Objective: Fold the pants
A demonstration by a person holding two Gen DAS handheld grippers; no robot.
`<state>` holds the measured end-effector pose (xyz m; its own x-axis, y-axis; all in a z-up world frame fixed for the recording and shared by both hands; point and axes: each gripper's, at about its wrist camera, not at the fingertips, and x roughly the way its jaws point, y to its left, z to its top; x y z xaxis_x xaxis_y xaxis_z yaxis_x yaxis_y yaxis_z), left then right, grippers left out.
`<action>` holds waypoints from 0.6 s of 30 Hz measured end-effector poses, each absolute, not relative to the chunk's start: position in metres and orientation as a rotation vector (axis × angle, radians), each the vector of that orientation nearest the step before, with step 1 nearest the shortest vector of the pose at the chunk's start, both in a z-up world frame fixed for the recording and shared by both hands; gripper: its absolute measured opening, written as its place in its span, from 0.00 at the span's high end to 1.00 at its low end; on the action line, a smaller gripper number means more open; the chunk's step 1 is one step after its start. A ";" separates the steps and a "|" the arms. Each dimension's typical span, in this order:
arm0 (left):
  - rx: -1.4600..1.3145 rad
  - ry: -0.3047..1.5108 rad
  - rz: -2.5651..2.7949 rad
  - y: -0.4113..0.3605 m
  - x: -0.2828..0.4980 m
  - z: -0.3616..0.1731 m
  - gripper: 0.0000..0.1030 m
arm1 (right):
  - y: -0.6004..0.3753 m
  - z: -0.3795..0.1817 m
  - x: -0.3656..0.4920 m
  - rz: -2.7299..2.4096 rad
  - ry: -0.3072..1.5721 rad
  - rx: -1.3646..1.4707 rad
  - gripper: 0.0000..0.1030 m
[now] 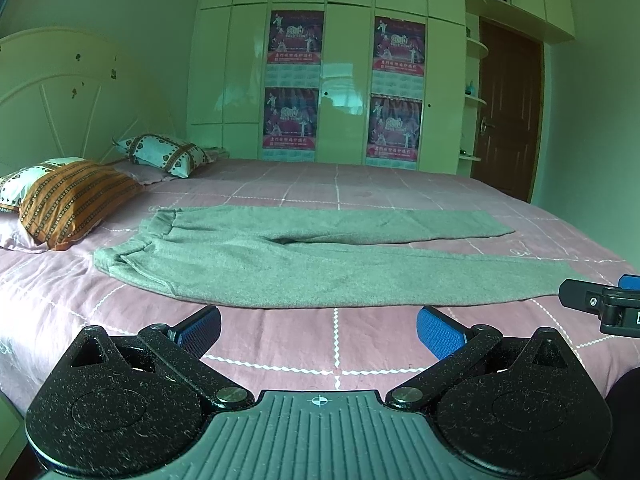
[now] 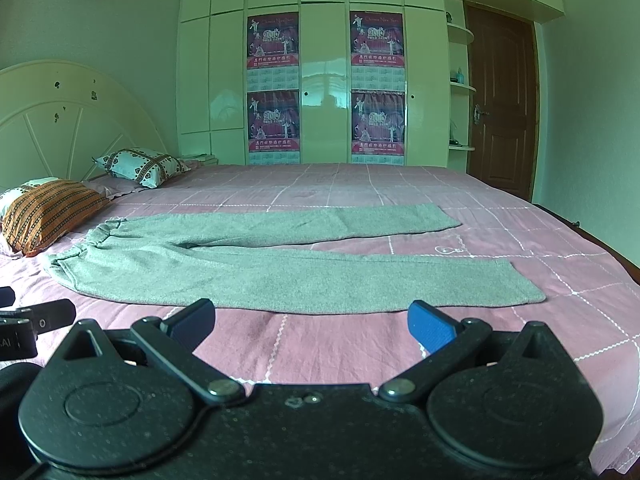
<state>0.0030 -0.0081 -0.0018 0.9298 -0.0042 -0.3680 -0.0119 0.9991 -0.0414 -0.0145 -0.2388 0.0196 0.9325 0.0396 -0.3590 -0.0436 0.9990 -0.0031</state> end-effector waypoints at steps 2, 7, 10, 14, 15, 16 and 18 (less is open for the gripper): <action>-0.041 0.377 0.003 -0.009 0.003 -0.002 0.00 | -0.239 0.020 -0.014 0.042 0.367 -0.011 0.06; -0.037 0.376 0.005 -0.009 0.003 -0.003 0.00 | -0.239 0.020 -0.014 0.042 0.368 -0.011 0.06; -0.038 0.376 0.004 -0.009 0.003 -0.003 0.00 | -0.239 0.019 -0.014 0.042 0.369 -0.010 0.06; -0.037 0.376 0.002 -0.010 0.002 -0.003 0.00 | -0.239 0.019 -0.013 0.043 0.369 -0.010 0.06; -0.036 0.376 0.003 -0.010 0.002 -0.003 0.00 | -0.239 0.019 -0.013 0.043 0.369 -0.010 0.06; -0.036 0.377 0.002 -0.010 0.002 -0.003 0.00 | -0.239 0.019 -0.013 0.043 0.369 -0.010 0.06; -0.038 0.377 0.003 -0.009 0.001 -0.003 0.00 | -0.239 0.019 -0.013 0.043 0.369 -0.009 0.06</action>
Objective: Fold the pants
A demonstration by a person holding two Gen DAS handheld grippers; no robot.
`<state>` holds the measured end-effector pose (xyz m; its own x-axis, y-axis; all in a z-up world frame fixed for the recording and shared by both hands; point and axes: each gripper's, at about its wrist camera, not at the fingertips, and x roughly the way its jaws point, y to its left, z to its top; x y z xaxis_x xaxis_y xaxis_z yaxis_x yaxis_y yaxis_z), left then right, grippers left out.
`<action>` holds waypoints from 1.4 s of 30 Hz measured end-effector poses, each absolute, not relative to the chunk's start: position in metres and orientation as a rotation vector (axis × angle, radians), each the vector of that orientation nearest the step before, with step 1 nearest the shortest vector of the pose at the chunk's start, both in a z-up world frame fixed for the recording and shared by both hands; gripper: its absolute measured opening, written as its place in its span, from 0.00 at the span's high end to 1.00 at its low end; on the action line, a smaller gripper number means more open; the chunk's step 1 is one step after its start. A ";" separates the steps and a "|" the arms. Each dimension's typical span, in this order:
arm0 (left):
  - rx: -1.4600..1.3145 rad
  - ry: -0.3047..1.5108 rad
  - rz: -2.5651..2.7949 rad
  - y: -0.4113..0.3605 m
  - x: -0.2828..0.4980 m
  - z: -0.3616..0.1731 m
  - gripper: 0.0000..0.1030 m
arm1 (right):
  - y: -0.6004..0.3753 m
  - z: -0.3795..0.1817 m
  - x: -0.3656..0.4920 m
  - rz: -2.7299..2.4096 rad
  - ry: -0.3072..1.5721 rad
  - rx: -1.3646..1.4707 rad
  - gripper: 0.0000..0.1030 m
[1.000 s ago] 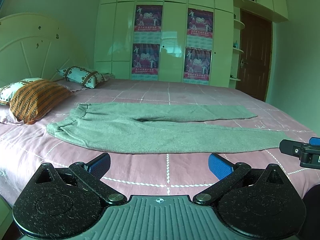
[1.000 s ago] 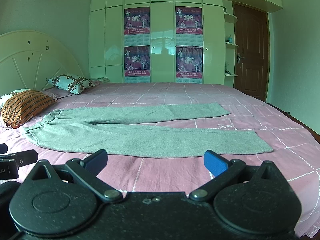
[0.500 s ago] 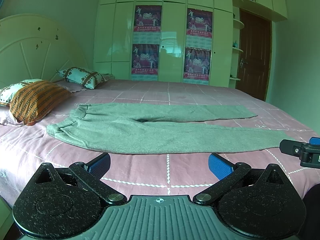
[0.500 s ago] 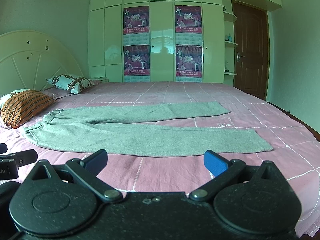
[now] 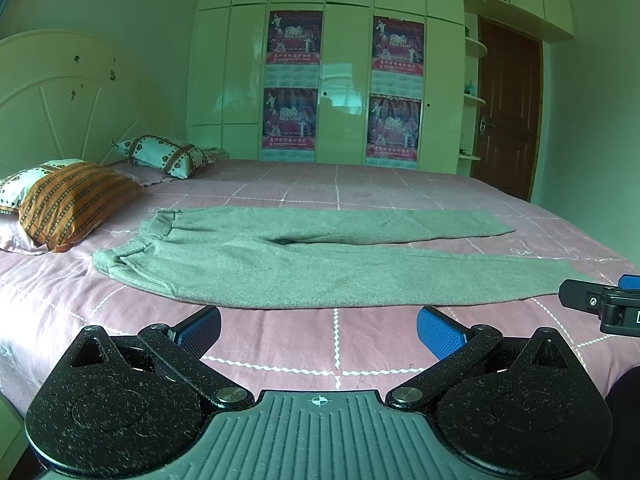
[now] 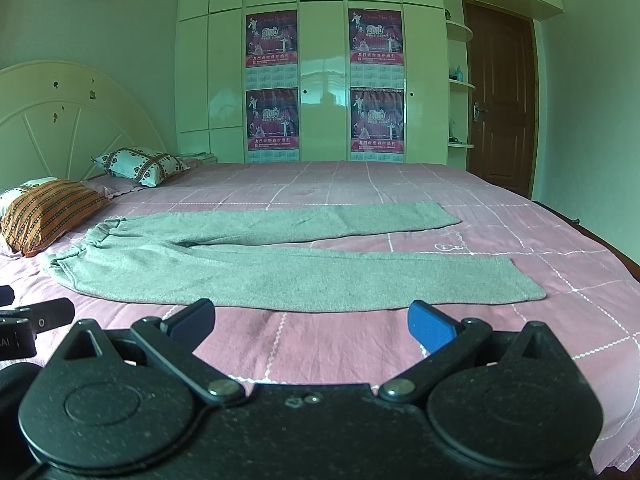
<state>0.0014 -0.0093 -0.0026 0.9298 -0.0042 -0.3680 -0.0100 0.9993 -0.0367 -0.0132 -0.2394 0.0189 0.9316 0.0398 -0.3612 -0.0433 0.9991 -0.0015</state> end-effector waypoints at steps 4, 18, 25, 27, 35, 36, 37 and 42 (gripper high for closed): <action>-0.039 0.379 0.002 -0.009 0.001 -0.003 0.00 | -0.240 0.019 -0.013 0.042 0.370 -0.009 0.06; -0.035 0.387 0.001 -0.008 0.002 -0.004 0.00 | -0.241 0.017 -0.013 0.043 0.373 -0.009 0.06; -0.032 0.399 0.002 -0.005 0.003 -0.003 0.00 | -0.245 0.011 -0.009 0.054 0.374 -0.004 0.06; -0.031 0.397 0.005 -0.004 0.001 -0.002 0.00 | -0.241 0.013 -0.011 0.087 0.369 0.003 0.06; -0.060 0.381 0.013 0.008 0.013 0.006 0.00 | -0.234 0.027 -0.004 0.131 0.290 -0.044 0.07; -0.080 0.390 0.021 0.011 0.020 0.007 0.00 | -0.236 0.031 0.001 0.135 0.284 -0.047 0.07; -0.102 0.391 0.029 0.015 0.026 0.008 0.00 | -0.240 0.034 0.009 0.140 0.285 -0.045 0.07; -0.106 0.413 0.028 0.030 0.066 0.010 0.00 | -0.243 0.043 0.048 0.187 0.313 -0.061 0.07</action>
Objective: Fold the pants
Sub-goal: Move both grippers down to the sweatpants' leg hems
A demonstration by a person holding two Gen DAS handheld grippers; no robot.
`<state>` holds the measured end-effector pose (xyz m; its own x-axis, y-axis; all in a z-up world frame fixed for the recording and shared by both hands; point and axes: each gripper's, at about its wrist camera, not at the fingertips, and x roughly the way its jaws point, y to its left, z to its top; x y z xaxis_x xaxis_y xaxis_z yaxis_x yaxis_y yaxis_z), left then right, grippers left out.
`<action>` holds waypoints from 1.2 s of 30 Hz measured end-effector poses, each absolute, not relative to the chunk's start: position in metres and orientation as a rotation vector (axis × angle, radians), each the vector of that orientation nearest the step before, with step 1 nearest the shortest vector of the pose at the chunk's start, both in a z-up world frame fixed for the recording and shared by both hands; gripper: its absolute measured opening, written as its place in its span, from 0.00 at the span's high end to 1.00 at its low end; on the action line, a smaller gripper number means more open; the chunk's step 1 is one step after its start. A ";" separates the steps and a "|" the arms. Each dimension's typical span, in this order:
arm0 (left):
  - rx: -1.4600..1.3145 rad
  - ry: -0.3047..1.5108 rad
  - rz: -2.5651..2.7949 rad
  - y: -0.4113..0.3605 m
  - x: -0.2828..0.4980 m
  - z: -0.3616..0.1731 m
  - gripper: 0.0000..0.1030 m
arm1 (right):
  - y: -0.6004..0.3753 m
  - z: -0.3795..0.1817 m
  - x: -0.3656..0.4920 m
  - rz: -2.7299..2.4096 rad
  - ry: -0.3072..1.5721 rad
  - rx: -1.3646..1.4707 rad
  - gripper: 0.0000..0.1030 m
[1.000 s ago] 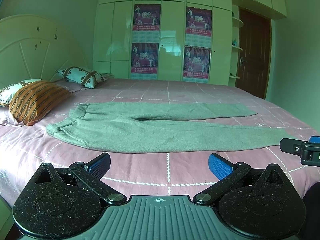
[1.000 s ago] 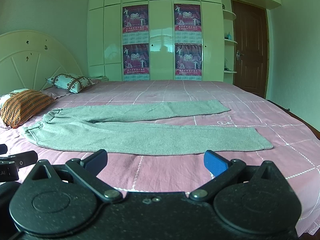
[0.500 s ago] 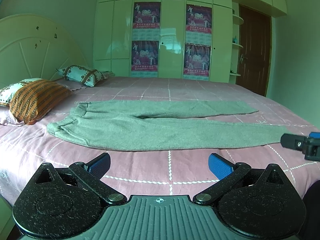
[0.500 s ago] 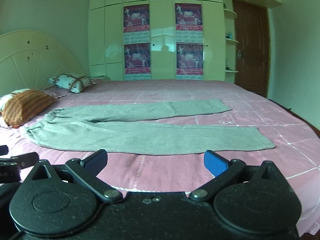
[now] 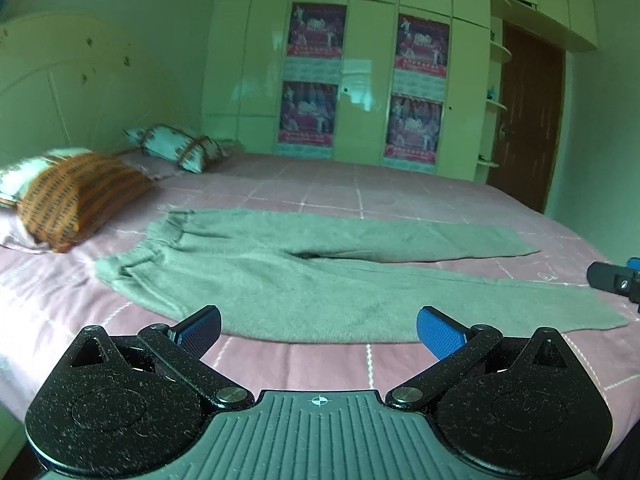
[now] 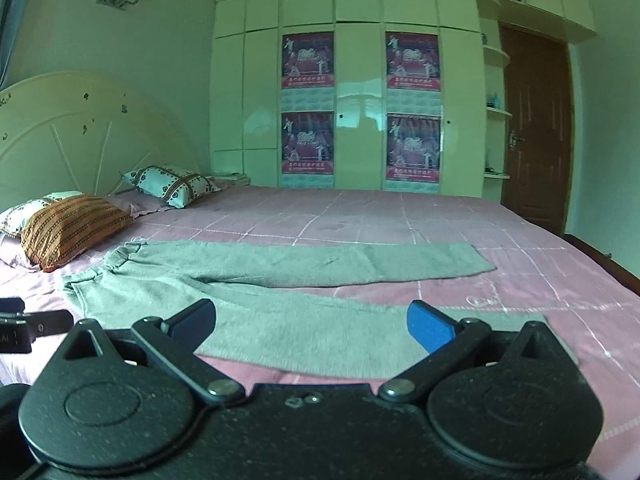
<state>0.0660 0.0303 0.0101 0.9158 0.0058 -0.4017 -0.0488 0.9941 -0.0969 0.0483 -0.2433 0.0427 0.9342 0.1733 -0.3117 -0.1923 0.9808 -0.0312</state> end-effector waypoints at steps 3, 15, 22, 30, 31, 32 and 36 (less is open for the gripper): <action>-0.089 0.442 0.054 0.045 0.093 0.008 0.00 | -0.237 0.045 0.067 0.231 0.341 -0.062 0.17; -0.104 0.476 0.131 0.158 0.222 0.019 0.00 | -0.206 0.051 0.167 0.333 0.441 -0.081 0.28; -0.099 0.573 0.122 0.234 0.343 0.009 0.21 | -0.168 0.049 0.270 0.343 0.498 -0.097 0.30; -0.089 0.701 0.102 0.297 0.469 -0.030 0.38 | -0.121 0.027 0.388 0.388 0.597 -0.174 0.47; -0.084 0.722 0.097 0.302 0.482 -0.036 0.41 | -0.115 0.024 0.402 0.393 0.607 -0.182 0.51; -0.092 0.739 0.089 0.306 0.494 -0.042 0.43 | -0.110 0.020 0.417 0.399 0.619 -0.194 0.54; -0.106 0.798 0.084 0.314 0.528 -0.063 0.47 | -0.096 0.004 0.459 0.418 0.649 -0.206 0.63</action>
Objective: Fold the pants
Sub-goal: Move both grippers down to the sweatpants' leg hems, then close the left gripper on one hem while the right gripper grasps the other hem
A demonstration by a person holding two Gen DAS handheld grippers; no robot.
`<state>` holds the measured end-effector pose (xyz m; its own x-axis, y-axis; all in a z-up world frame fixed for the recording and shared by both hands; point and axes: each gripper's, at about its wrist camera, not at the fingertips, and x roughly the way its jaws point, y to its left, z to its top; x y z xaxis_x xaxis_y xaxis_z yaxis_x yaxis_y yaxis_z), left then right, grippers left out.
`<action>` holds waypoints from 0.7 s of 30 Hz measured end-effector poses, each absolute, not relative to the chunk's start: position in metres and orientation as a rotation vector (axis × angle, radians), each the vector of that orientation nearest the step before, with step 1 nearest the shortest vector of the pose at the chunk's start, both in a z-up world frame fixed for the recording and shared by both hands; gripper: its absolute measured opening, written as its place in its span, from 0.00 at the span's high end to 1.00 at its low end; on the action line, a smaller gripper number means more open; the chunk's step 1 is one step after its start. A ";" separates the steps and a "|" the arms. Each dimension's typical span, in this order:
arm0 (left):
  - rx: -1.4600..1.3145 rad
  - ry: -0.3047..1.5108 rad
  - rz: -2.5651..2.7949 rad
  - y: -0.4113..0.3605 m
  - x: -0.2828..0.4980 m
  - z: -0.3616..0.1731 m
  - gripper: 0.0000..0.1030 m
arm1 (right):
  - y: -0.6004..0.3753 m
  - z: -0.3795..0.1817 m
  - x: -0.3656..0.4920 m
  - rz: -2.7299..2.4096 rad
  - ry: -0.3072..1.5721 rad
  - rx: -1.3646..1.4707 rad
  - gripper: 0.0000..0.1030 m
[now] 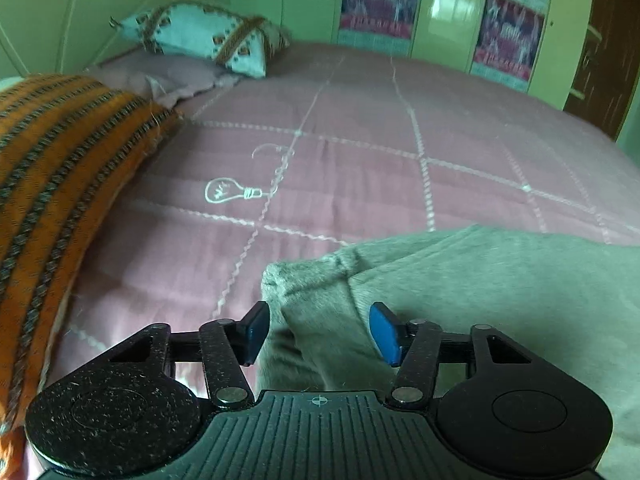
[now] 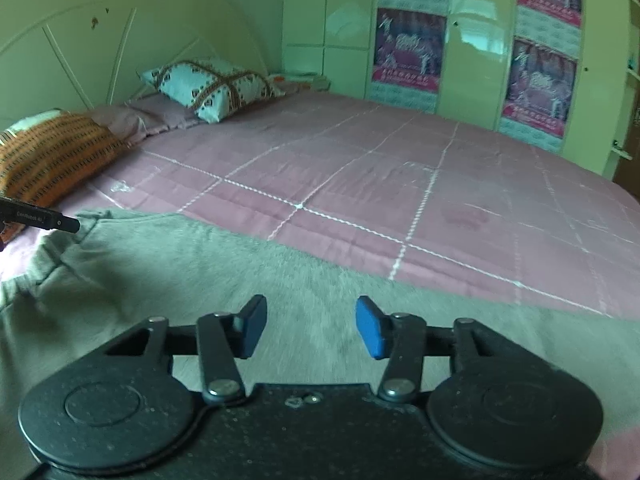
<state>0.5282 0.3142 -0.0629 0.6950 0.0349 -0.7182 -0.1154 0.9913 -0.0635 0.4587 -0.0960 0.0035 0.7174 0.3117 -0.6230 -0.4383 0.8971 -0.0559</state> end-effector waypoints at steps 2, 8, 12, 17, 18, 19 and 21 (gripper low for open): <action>-0.146 0.814 0.072 0.318 0.542 -0.069 0.54 | -0.090 -0.004 0.476 0.430 0.660 -0.209 0.64; -0.200 0.842 0.062 0.327 0.562 -0.079 0.61 | -0.075 -0.022 0.520 0.484 0.685 -0.284 0.65; -0.247 0.857 0.023 0.338 0.565 -0.080 0.61 | -0.070 -0.033 0.546 0.510 0.712 -0.345 0.69; -0.217 0.867 0.010 0.336 0.568 -0.085 0.59 | -0.063 -0.054 0.575 0.540 0.806 -0.424 0.69; -0.222 0.868 0.008 0.336 0.568 -0.086 0.59 | -0.062 -0.055 0.577 0.551 0.790 -0.447 0.68; -0.227 0.870 0.005 0.338 0.569 -0.086 0.59 | -0.061 -0.054 0.580 0.561 0.788 -0.458 0.68; -0.231 0.868 -0.008 0.341 0.569 -0.087 0.59 | -0.061 -0.051 0.584 0.589 0.779 -0.460 0.68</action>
<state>0.5686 0.3407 -0.0869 0.6477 -0.1013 -0.7551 -0.0865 0.9749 -0.2050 0.5839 -0.0609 -0.0507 0.5676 0.3183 -0.7593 -0.6433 0.7471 -0.1676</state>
